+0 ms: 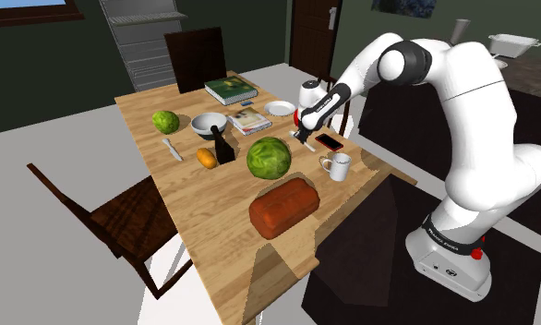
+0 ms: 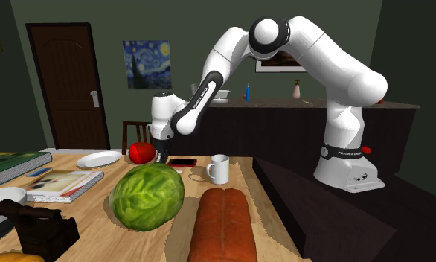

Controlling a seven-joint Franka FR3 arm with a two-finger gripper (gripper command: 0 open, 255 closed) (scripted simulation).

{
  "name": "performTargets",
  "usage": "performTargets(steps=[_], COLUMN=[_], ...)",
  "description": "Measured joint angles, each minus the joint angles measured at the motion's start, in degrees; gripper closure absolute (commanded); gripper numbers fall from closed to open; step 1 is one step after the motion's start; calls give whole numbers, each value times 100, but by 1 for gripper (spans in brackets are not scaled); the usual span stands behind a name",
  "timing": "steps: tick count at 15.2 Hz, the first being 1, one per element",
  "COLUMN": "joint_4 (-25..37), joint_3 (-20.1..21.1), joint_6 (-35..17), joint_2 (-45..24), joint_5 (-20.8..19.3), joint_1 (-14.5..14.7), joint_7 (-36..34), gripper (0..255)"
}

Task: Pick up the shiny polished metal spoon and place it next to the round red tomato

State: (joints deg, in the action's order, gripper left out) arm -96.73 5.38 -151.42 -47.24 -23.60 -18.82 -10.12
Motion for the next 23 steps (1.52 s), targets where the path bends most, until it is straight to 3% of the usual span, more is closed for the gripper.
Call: performTargets(steps=[8, 9, 15, 19, 23], joint_4=[85, 85, 85, -307, -358], joint_3=[-38, -38, -38, 58, 91], joint_6=[-86, -86, -86, 107, 183], joint_2=[-166, -166, -166, 406, 534], joint_5=[-27, -27, -27, 29, 57], joint_1=[25, 25, 25, 5, -19], joint_7=[-31, -31, -31, -27, 6], gripper=[255, 0, 0, 0, 0])
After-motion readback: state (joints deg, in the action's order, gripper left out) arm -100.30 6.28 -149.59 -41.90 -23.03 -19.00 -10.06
